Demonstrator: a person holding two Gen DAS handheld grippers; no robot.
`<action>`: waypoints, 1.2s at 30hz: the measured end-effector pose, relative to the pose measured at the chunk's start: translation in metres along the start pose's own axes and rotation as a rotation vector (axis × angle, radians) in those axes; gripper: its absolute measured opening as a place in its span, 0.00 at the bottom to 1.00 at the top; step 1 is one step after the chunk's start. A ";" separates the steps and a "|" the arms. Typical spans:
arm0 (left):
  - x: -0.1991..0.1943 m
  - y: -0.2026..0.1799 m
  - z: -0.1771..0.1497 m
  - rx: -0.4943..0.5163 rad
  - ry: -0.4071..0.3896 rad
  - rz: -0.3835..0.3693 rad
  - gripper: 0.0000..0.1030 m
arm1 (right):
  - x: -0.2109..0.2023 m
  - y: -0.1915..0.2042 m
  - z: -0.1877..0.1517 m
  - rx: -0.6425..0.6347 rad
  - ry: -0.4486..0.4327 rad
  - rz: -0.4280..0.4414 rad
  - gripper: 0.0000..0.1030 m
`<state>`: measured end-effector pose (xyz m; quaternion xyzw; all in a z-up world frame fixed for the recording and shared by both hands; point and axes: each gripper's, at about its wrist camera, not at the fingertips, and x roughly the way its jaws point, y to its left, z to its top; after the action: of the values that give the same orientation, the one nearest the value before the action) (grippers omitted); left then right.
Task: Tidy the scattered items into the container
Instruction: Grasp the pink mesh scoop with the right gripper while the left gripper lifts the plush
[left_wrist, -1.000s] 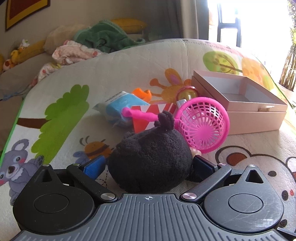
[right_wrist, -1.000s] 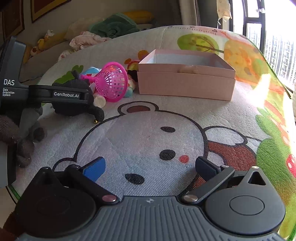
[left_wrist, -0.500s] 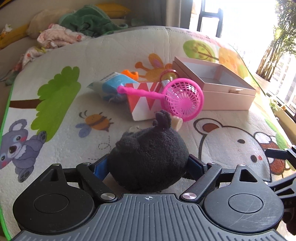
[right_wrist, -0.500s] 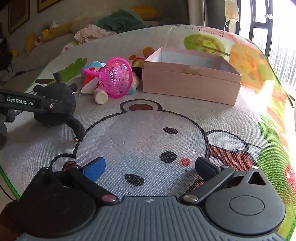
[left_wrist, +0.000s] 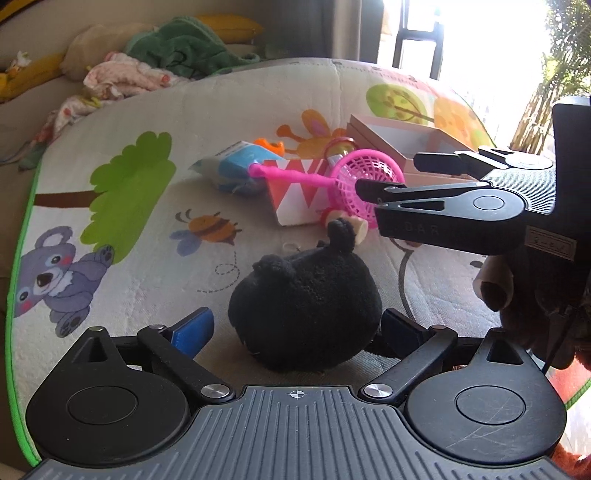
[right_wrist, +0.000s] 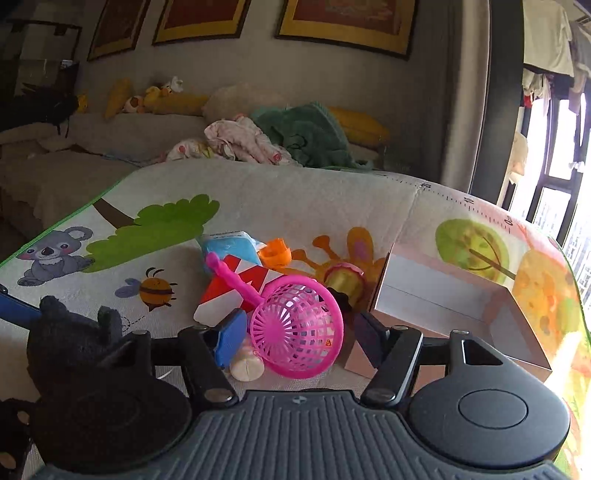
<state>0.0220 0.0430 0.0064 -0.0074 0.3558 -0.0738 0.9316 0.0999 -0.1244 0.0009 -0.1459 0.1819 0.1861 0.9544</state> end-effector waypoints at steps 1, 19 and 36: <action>0.000 0.001 -0.001 -0.006 0.002 -0.002 0.97 | 0.006 0.003 0.001 -0.002 0.005 0.000 0.74; -0.007 -0.010 -0.015 0.004 0.014 -0.037 0.99 | -0.045 -0.026 0.003 -0.036 0.052 0.029 0.55; 0.005 -0.023 -0.004 0.011 0.027 -0.003 1.00 | -0.113 -0.096 -0.065 0.003 0.293 0.140 0.75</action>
<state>0.0195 0.0197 0.0017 -0.0017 0.3677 -0.0774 0.9267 0.0228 -0.2666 0.0082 -0.1568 0.3292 0.2287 0.9026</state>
